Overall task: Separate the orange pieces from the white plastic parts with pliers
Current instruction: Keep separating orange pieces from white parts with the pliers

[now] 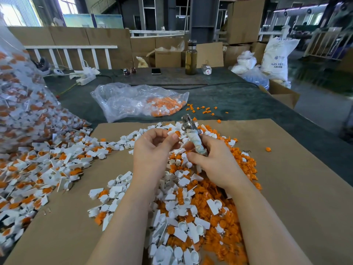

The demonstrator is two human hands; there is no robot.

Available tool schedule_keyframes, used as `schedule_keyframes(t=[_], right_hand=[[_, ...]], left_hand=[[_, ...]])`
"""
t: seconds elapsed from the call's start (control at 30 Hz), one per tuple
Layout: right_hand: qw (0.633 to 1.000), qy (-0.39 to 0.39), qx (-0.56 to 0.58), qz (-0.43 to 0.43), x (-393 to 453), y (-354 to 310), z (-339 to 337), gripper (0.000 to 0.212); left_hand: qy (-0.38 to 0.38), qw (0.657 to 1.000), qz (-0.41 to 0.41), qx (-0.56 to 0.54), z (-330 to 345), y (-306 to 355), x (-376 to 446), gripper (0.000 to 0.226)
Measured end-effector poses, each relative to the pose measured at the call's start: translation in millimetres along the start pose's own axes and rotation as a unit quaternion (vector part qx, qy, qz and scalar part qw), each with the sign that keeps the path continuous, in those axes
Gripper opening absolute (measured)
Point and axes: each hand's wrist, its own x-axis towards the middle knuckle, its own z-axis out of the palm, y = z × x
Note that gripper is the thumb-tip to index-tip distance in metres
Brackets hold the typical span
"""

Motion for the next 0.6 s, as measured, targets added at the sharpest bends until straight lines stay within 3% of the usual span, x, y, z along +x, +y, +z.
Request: schedule_keyframes(t=[0.33, 0.5, 0.6], right_hand=[[0.995, -0.102, -0.007, 0.000, -3.7, -4.9, -4.9, 0.020], [0.995, -0.100, -0.010, -0.011, -2.5, -1.2, -1.7, 0.007], [0.996, -0.083, -0.031, -0.027, -1.1, 1.0, 1.0, 0.023]], left_hand=[[-0.030, 0.997, 0.029, -0.063, -6.5, -0.3, 2.4, 0.005], [-0.037, 0.997, 0.033, -0.058, -8.9, -2.1, 3.2, 0.005], [-0.035, 0.997, 0.037, -0.063, -8.4, -2.6, 3.7, 0.004]])
